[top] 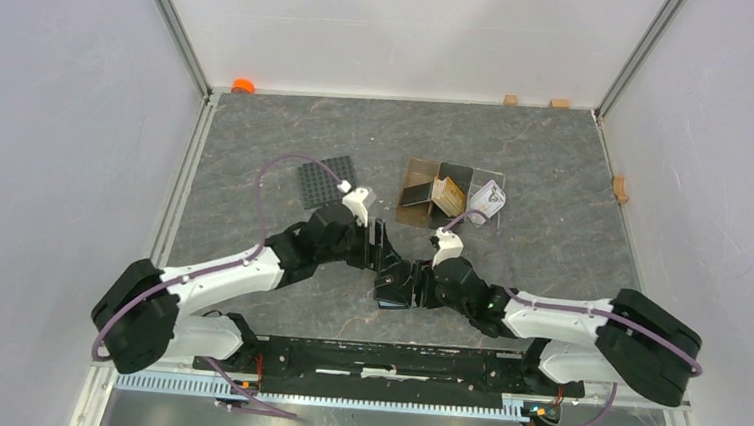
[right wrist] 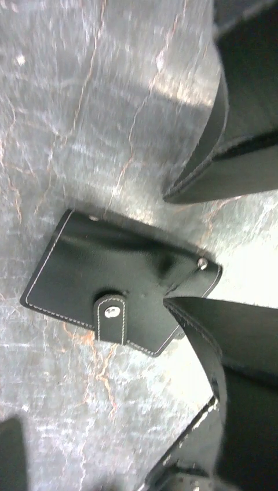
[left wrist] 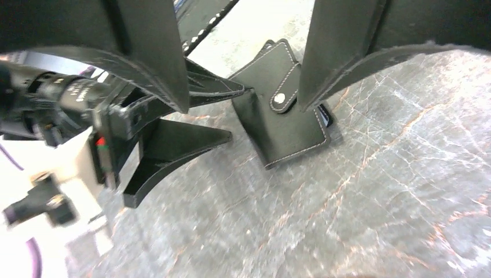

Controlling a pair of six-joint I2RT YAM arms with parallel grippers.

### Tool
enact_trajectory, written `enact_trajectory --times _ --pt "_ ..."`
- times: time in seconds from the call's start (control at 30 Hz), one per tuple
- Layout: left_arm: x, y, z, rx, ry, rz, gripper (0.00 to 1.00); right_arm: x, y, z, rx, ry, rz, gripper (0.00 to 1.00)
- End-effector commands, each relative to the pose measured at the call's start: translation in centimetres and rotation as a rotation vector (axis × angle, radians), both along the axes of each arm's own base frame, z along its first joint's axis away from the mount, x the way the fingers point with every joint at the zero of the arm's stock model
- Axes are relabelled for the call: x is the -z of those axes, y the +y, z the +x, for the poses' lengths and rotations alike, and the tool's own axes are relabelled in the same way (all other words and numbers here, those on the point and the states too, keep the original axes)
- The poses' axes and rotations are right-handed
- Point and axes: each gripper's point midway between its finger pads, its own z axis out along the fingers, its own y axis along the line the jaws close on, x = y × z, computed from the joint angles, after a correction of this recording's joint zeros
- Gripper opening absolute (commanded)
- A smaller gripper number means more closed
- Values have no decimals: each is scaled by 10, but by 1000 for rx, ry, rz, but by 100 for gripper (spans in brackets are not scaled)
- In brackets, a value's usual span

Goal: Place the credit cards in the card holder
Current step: Close the card holder at the center of the board, then reset both arms

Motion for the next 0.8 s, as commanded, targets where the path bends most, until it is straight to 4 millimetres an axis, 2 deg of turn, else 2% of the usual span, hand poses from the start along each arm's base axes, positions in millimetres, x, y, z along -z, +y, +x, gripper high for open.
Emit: enact_trajectory --times 0.0,0.13,0.2,0.3,0.4,0.53,0.67,0.73,0.77 --pt "-24 29 13 -69 -80 98 82 19 -57 -5 37 -18 -245 70" --pt "-25 67 16 -187 -36 179 96 10 -83 -1 78 -38 -289 89" --pt "-31 85 17 -235 -16 213 100 5 -100 6 115 -52 -307 98" --pt "-40 118 18 -318 12 265 100 -9 -126 19 166 -94 -353 98" --pt "-59 150 21 -396 -1 281 100 -29 -156 32 243 -117 -389 98" --pt "-102 189 20 -490 -109 323 100 -74 -191 51 356 -202 -396 98" --pt "-158 221 12 -571 -338 307 100 -138 -208 64 444 -380 -364 98" --pt "-173 231 4 -595 -438 277 100 -164 -217 67 481 -488 -354 98" --pt "-173 235 0 -601 -471 263 100 -174 -223 67 508 -536 -354 98"
